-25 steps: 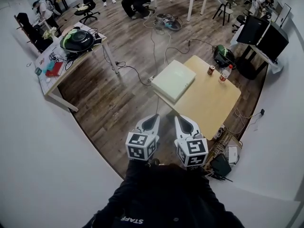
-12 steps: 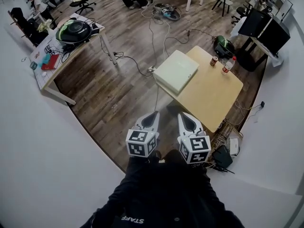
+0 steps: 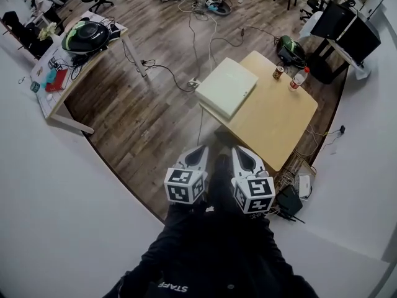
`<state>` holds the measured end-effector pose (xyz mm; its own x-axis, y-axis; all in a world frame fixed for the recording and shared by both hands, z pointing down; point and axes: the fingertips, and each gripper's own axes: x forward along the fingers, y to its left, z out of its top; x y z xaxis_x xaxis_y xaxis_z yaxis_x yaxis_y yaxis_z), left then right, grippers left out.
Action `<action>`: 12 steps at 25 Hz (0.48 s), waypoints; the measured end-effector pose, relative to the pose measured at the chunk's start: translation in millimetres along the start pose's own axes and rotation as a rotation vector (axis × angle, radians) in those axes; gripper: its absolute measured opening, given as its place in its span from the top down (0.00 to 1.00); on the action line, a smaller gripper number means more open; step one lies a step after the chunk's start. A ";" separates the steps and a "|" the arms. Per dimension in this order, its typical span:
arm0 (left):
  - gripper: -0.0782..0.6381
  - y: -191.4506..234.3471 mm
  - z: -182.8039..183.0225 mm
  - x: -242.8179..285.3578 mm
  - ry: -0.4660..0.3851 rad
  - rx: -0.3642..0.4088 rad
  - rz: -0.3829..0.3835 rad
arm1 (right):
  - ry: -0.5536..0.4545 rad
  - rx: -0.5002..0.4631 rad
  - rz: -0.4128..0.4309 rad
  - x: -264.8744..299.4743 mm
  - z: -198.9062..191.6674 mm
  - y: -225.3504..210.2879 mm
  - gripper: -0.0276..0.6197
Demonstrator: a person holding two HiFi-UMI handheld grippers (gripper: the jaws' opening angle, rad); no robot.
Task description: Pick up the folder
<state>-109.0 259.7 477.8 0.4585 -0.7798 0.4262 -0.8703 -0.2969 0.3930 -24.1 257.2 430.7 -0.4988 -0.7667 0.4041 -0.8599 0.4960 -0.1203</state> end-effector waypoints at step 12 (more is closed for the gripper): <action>0.84 23.5 71.8 135.3 0.007 0.023 0.012 | -0.009 0.015 0.004 100.9 49.9 -107.0 0.92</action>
<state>-80.3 107.6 486.3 0.4495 -0.7796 0.4361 -0.8793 -0.3002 0.3696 12.2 106.4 439.0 -0.5036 -0.7684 0.3950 -0.8592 0.4933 -0.1357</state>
